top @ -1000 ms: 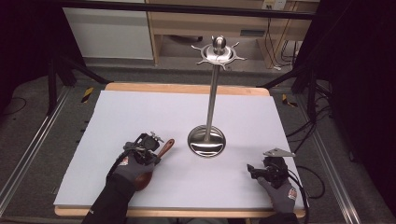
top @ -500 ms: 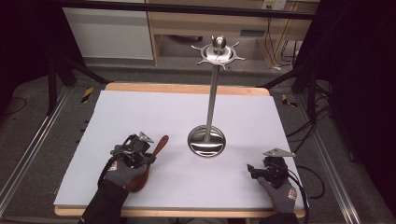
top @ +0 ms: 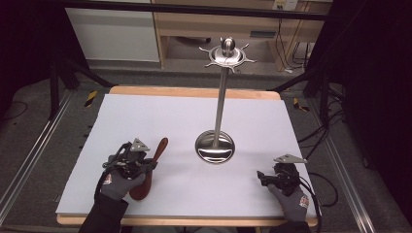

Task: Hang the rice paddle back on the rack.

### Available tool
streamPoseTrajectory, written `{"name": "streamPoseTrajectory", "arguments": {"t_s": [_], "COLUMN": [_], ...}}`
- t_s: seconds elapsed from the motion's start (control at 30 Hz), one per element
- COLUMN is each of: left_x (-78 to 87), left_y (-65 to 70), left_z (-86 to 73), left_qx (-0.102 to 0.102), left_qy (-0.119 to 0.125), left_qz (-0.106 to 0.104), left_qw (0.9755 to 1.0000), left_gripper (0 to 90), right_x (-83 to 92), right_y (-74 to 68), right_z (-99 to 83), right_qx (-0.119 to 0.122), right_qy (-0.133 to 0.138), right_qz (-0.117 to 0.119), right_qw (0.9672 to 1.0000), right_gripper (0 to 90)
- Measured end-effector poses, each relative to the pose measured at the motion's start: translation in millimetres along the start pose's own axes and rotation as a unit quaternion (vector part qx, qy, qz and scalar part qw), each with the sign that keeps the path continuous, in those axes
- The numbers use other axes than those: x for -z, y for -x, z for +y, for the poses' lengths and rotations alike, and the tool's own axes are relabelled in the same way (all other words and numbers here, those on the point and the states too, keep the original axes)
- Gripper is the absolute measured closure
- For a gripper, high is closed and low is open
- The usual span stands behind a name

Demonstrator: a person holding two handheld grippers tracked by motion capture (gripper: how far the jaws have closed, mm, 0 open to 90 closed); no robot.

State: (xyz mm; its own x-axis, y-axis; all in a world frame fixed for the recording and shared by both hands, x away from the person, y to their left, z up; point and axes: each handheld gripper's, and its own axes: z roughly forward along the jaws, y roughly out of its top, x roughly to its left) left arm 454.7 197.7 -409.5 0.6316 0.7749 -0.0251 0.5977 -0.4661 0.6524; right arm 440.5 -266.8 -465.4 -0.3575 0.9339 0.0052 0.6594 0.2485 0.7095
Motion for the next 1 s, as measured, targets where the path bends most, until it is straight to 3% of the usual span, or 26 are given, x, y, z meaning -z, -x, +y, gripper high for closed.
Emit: {"name": "streamPoseTrajectory", "arguments": {"t_s": [0.13,0.27,0.47,0.7,1.0], "left_x": [6.6,16.8,32.0,40.6,48.6], "left_y": [-1.6,-1.6,1.0,-0.1,5.8], "left_z": [-1.3,-0.3,2.8,8.1,26.4], "left_qx": [0.002,0.008,0.007,0.01,0.01], "left_qy": [0.015,0.047,0.094,0.12,0.163], "left_qz": [0.002,0.008,0.017,0.016,0.012], "left_qw": [0.9999,0.9988,0.9954,0.9925,0.9864], "left_gripper": [77.4,77.5,77.6,77.6,77.6], "right_x": [1.2,1.8,1.9,1.9,2.5], "right_y": [0.1,0.0,-0.3,-0.3,-0.5], "right_z": [0.1,0.1,0.2,0.2,0.4], "right_qx": [0.001,0.002,0.003,0.003,0.0], "right_qy": [0.001,0.005,0.006,0.006,0.01], "right_qz": [0.0,0.0,-0.001,-0.001,0.002], "right_qw": [1.0,1.0,1.0,1.0,0.9999], "right_gripper": [20.9,20.9,21.0,20.9,21.1]}}
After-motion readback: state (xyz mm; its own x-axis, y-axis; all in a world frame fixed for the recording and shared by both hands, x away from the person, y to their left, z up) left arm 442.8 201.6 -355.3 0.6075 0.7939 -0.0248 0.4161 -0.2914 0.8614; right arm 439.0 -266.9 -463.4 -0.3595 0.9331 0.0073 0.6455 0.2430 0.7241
